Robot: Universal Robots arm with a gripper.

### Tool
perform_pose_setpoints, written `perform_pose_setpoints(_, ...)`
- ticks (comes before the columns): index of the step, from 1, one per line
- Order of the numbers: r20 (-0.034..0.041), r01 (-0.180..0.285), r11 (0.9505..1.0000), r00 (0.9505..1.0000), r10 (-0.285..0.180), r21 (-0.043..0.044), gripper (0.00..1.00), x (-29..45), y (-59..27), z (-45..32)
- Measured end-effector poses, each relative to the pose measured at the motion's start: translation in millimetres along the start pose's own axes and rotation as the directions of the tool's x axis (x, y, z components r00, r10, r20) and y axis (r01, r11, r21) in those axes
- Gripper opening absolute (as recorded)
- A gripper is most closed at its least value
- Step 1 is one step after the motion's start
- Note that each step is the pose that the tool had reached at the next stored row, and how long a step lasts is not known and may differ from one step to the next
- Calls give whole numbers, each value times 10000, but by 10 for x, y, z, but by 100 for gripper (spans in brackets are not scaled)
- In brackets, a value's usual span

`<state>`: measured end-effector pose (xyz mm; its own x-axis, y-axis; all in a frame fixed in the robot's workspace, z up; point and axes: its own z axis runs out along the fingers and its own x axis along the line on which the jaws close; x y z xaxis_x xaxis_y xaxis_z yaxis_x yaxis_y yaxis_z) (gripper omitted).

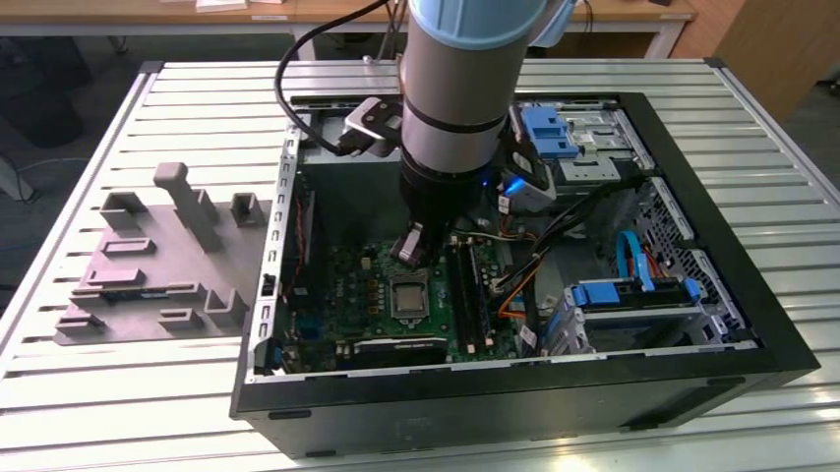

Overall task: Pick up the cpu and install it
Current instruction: 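Install the first cpu locking lever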

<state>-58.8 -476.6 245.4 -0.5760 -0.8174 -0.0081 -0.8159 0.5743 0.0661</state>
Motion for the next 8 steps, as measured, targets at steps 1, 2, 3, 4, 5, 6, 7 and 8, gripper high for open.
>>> perform_pose_setpoints(1,16,0,10000,10000,0,-11,11,0,2,-19)
perform_pose_setpoints(2,37,1,10000,10000,-1,-24,11,0,3,-37)
perform_pose_setpoints(3,53,2,10000,10000,-2,-32,11,0,4,-44)
perform_pose_setpoints(4,60,3,10000,10000,-3,-31,11,0,3,-45)
perform_pose_setpoints(5,67,4,10000,10000,-4,-27,11,-1,3,-44)
perform_pose_setpoints(6,71,5,10000,10000,-5,-25,11,-1,3,-45)
perform_pose_setpoints(7,74,5,10000,10000,-5,-24,11,-1,3,-46)
perform_pose_setpoints(8,79,5,10000,10000,-4,-26,11,-2,4,-46)
